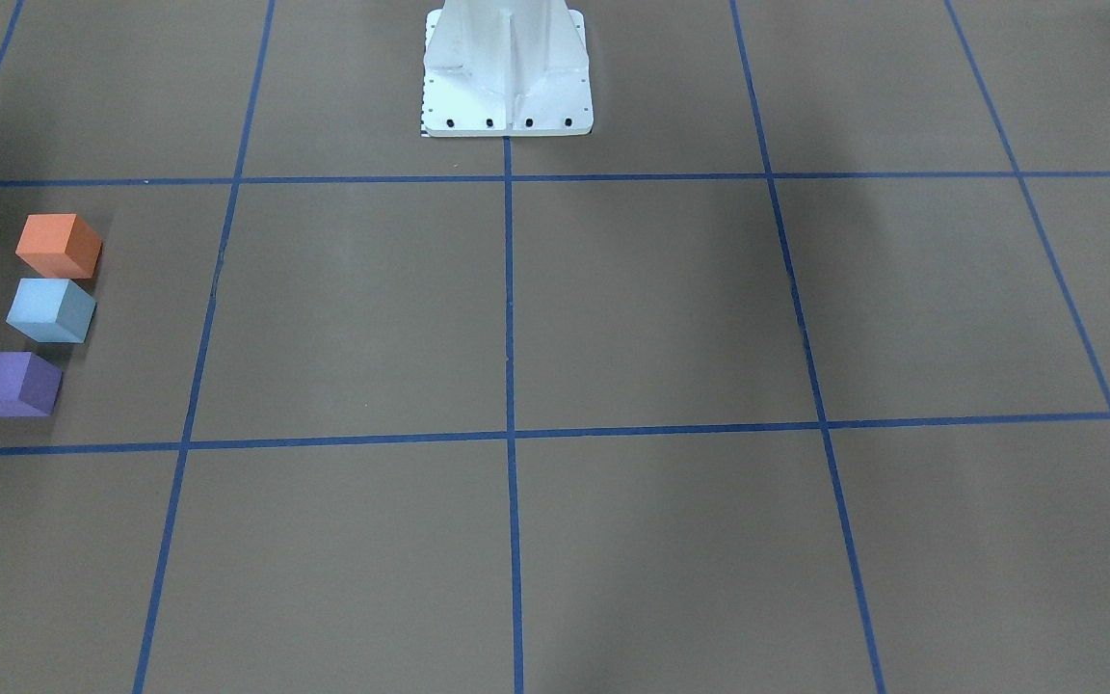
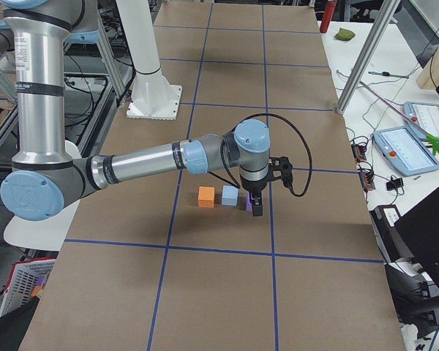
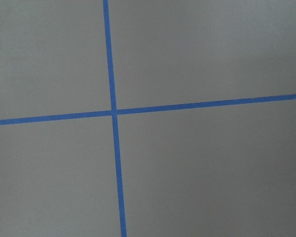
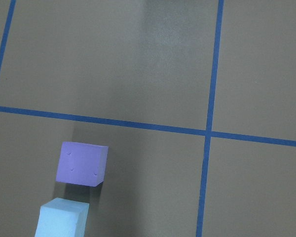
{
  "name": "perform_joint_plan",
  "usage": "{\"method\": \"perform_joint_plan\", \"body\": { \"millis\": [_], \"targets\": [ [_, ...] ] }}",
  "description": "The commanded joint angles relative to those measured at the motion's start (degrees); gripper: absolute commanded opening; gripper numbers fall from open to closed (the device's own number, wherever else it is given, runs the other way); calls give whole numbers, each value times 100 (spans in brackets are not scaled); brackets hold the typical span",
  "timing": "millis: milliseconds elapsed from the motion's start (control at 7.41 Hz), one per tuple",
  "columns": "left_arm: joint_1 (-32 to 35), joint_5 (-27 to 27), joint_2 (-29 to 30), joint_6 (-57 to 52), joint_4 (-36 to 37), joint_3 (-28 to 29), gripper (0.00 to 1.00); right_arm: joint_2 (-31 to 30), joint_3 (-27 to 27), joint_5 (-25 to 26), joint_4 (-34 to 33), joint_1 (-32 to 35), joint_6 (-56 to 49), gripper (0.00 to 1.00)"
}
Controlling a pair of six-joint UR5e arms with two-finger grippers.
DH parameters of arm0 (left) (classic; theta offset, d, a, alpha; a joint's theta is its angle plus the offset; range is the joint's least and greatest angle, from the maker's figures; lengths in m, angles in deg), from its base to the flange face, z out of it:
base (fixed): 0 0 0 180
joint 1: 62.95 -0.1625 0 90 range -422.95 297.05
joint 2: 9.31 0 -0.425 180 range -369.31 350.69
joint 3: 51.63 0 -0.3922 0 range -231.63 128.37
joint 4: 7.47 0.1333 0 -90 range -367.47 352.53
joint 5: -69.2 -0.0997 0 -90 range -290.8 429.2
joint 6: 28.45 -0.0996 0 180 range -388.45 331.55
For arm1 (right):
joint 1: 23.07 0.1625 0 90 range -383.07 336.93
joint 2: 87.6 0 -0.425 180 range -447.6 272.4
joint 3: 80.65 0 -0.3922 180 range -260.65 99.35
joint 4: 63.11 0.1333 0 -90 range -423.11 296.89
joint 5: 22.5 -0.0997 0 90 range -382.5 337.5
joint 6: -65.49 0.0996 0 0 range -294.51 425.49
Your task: Place blue block between orange and purple blocks
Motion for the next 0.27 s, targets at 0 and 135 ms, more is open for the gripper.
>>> {"method": "perform_joint_plan", "body": {
  "millis": [0,135],
  "targets": [
    [-5,-6,38,6,-34,53,100,-17,50,2,-69,-98,-1,100],
    [-5,-15,30,-2,-34,78,100,-43,41,2,-87,-99,-1,100]
  ]
}}
